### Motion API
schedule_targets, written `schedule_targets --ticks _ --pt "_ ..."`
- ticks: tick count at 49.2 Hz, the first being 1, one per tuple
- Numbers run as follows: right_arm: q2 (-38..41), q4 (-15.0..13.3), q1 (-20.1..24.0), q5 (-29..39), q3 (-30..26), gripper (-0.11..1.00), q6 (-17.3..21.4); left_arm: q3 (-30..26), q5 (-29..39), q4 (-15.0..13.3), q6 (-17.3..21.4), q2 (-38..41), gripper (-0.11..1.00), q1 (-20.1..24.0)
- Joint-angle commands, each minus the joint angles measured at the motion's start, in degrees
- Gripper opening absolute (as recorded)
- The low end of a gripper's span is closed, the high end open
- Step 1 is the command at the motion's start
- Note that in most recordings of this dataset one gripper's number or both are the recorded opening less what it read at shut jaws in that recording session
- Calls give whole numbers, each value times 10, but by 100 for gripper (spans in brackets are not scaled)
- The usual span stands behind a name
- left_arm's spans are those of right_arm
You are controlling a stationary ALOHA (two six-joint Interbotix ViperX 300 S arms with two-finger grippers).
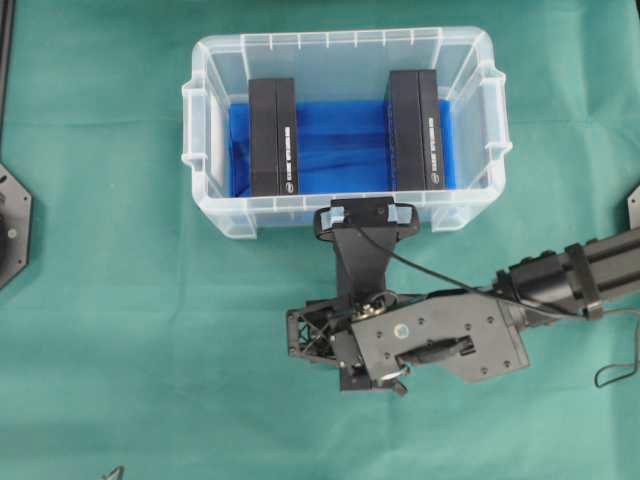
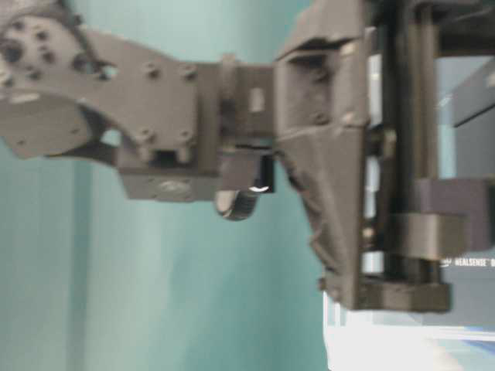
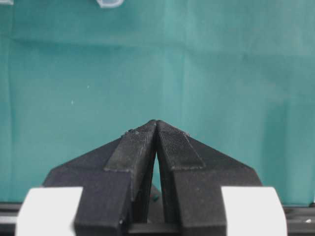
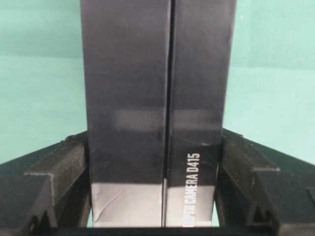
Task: Take the box out of the case with the right arm.
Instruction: 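Carry the held box over the case rim toward the front, then lower the box onto the cloth in front and open the right gripper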
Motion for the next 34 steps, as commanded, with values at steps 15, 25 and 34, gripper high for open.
schedule_targets --ticks 15,25,34 --pt "-19 4 4 -9 3 66 2 -5 -3 2 -1 2 0 -3" --pt "-20 1 4 -8 4 88 1 -5 -3 2 -1 2 0 -3" --pt "-21 1 4 -7 4 94 2 -4 -2 2 -1 2 0 -3"
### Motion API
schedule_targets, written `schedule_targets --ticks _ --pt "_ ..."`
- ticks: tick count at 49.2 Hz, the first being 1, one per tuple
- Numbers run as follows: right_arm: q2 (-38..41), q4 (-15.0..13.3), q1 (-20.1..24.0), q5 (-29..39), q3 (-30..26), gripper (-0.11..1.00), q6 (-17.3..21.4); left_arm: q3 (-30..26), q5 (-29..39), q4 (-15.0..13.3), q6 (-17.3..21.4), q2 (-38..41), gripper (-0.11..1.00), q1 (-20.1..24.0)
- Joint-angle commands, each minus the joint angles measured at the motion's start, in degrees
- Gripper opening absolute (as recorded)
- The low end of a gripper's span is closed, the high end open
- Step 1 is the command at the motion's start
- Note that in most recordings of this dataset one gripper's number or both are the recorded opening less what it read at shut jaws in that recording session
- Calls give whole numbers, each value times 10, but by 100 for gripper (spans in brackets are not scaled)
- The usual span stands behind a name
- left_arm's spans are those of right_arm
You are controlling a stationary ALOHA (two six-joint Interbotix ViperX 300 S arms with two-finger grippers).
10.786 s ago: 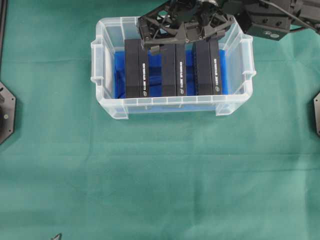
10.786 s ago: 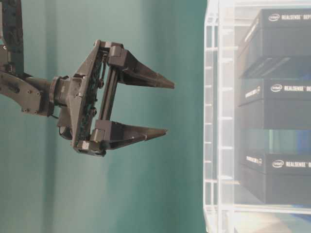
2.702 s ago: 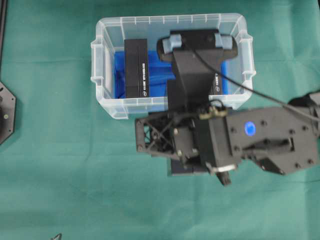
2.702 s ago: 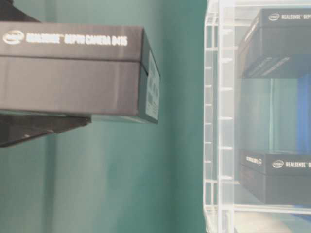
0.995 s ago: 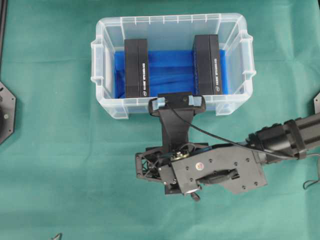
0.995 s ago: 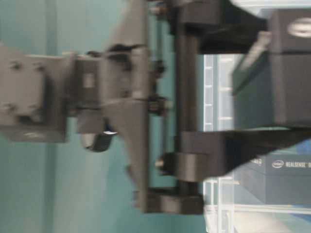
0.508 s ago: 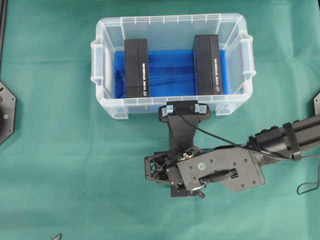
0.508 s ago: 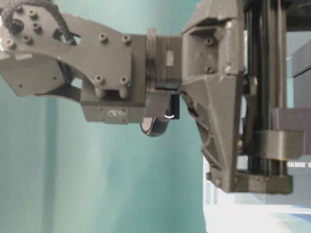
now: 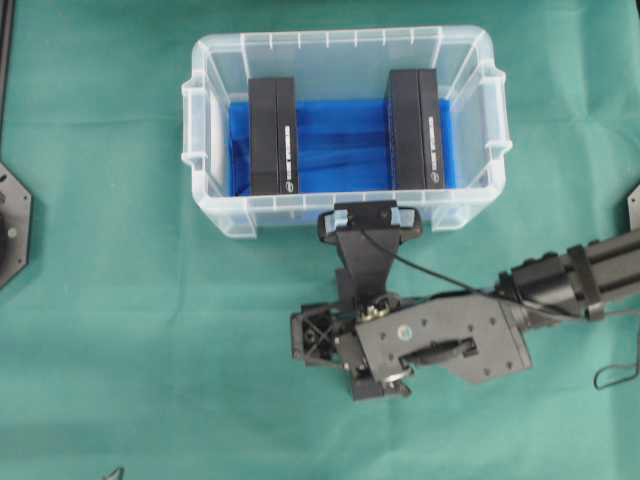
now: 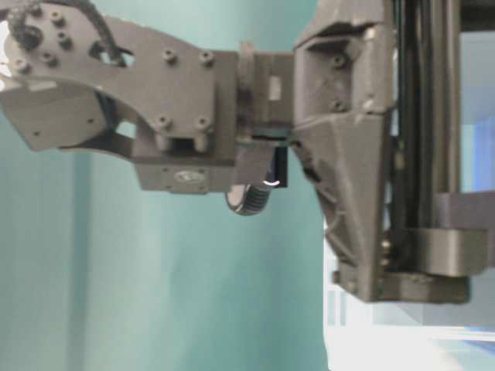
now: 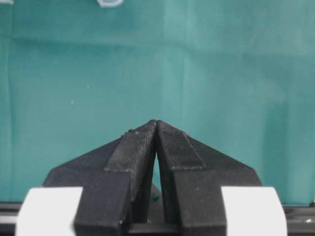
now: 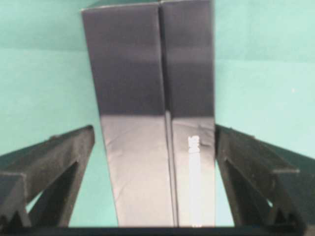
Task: Take the box out of the case with the right arm.
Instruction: 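Lower the box onto the cloth in front and open the right gripper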
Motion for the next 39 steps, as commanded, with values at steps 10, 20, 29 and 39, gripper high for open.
schedule_targets --ticks 10,20,29,39 --pt "-25 -2 2 -1 -6 93 0 -5 -3 2 -1 1 0 -3" --pt "-49 -2 -1 4 -13 93 0 -5 -3 2 -1 2 0 -3" --pt "-83 -7 -4 41 -30 93 -3 -5 -3 2 -2 1 0 -3" --pt "-111 -38 -5 126 -74 93 -8 -5 -3 2 -1 2 0 -3"
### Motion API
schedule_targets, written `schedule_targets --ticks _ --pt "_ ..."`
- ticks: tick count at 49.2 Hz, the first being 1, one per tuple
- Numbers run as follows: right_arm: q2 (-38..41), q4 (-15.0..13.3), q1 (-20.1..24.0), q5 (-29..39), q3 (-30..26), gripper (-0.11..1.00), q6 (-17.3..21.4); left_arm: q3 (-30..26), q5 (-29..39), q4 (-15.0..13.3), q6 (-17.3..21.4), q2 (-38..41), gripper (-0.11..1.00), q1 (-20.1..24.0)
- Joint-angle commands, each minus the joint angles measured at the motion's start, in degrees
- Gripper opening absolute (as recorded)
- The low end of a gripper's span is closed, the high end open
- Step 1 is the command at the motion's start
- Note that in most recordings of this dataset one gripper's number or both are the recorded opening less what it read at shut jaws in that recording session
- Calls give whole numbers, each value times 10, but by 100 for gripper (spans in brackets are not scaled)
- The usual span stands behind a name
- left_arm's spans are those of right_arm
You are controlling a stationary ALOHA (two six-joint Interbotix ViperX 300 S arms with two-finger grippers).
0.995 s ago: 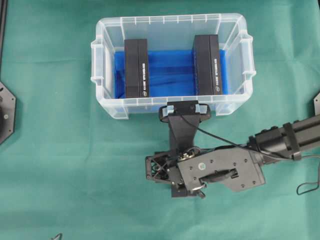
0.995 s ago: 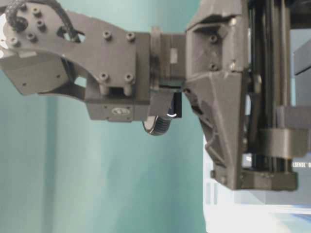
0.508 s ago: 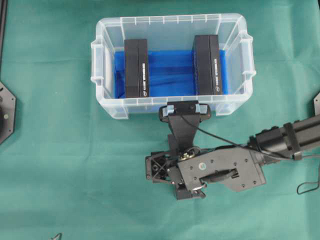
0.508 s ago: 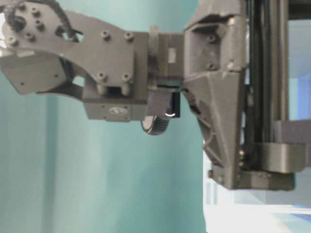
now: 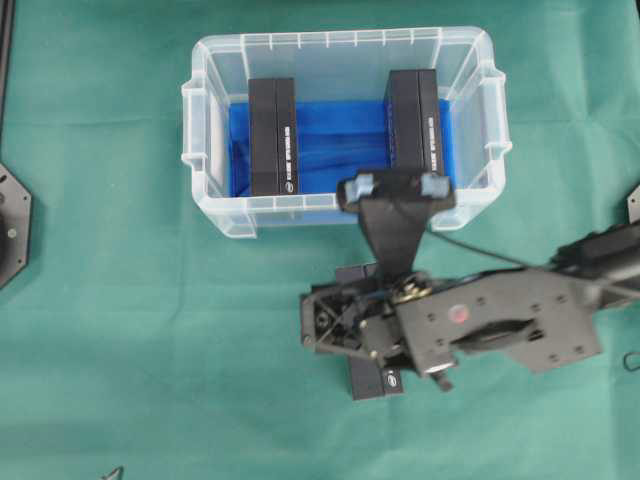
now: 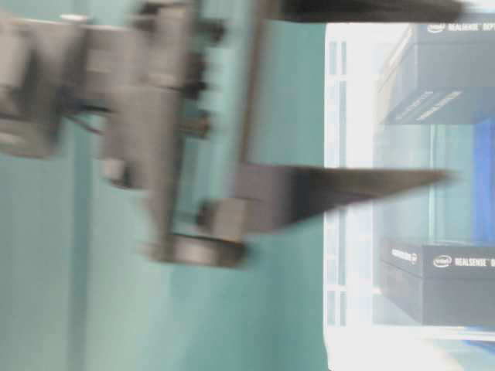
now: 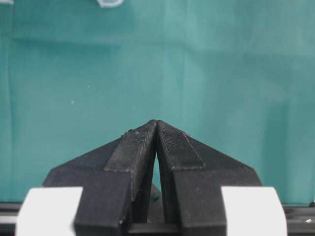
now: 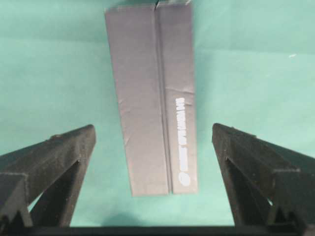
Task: Take the box out of the case with the right arm.
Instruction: 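Lower the box onto the cloth in front and open the right gripper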
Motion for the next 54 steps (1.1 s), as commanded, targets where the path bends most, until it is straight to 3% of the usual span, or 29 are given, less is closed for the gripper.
schedule_targets --ticks 1,10,32,54 --pt "-32 -18 -2 38 -34 93 -2 -6 -2 2 -1 3 0 -3" --pt "-35 -36 -3 97 -68 93 -19 -6 -3 2 -1 3 0 -3" --pt "-54 -36 -4 89 -53 93 -60 -6 -3 2 -1 3 0 -3" --pt "-214 -28 5 37 156 91 -53 -6 -3 2 -1 5 0 -3"
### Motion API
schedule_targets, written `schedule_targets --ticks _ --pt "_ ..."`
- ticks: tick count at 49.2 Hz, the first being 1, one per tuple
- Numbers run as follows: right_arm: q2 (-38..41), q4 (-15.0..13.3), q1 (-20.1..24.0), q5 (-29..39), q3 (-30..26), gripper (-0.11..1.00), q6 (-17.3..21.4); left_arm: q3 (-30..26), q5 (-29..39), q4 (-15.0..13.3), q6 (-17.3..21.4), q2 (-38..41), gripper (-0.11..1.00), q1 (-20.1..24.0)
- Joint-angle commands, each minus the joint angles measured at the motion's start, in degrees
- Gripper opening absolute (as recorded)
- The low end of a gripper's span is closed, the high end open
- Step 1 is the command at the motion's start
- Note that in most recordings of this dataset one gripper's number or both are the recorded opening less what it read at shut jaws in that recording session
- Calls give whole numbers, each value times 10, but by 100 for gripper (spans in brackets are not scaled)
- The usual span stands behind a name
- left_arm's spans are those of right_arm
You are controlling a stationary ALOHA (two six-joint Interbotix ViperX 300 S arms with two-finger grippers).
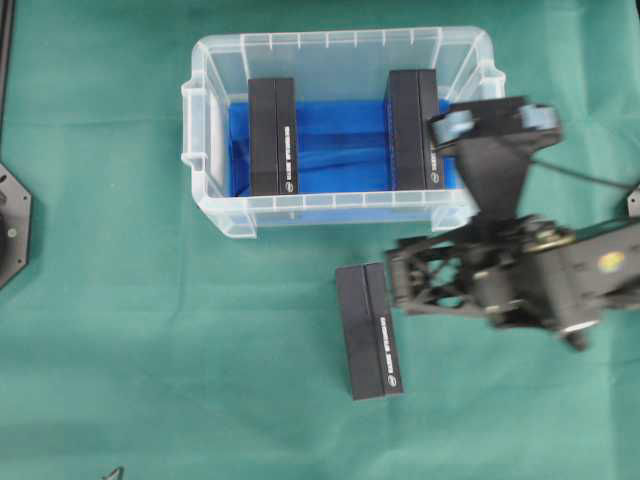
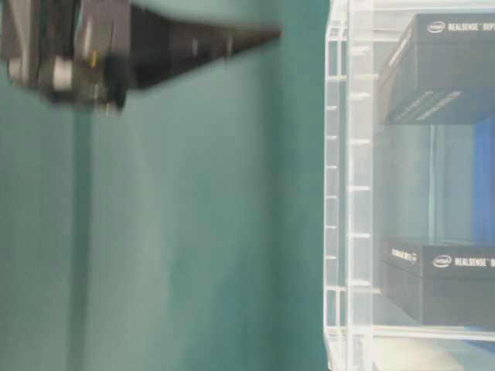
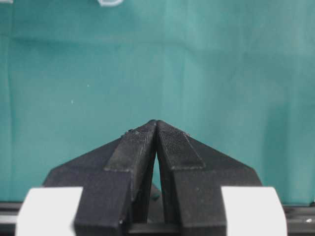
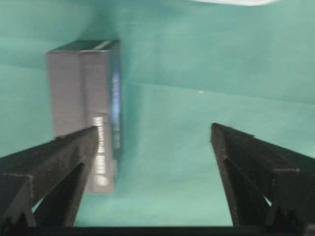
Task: Take the box out of the case with the right arm.
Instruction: 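Lower the box onto the cloth in front and open the right gripper, then withdraw the open right gripper to the right side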
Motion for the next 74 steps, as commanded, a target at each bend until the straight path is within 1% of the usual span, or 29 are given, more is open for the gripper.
schedule_targets --ticks 1,10,21,25,30,36,40,44,49,52,59,64,68,74 --pt "-49 4 4 -10 34 91 0 -6 -3 3 1 1 0 -2" --pt "-128 7 12 -11 120 91 2 -5 -2 3 2 -4 0 -2" --pt "-222 7 25 -3 201 91 36 -4 -1 3 3 -4 0 -2" --pt "-236 6 25 -3 214 91 40 -4 0 3 4 -4 0 -2" --pt "-240 0 25 -1 214 91 37 -5 0 2 4 -4 0 -2" --pt "-243 -11 13 0 214 91 29 -4 -1 3 4 -4 0 -2" --pt "-243 -13 -8 0 216 91 6 -4 0 3 4 -4 0 -2" --pt "-247 -13 -37 -1 217 91 -34 -4 -1 2 4 -4 0 -2" --pt "-252 -11 -86 -4 219 91 -91 -4 0 3 4 -4 0 -2" --pt "-255 -10 -126 -6 219 91 -133 -4 0 3 4 -3 0 -2" --pt "-258 -6 -199 -17 219 91 -207 -5 -1 3 4 -1 0 -2" --pt "-258 2 -243 -25 217 91 -255 -5 0 3 4 1 0 -2" --pt "-258 8 -270 -25 216 91 -284 -4 0 3 4 1 0 -2" --pt "-258 11 -290 -25 215 91 -301 -4 0 3 4 1 0 -2"
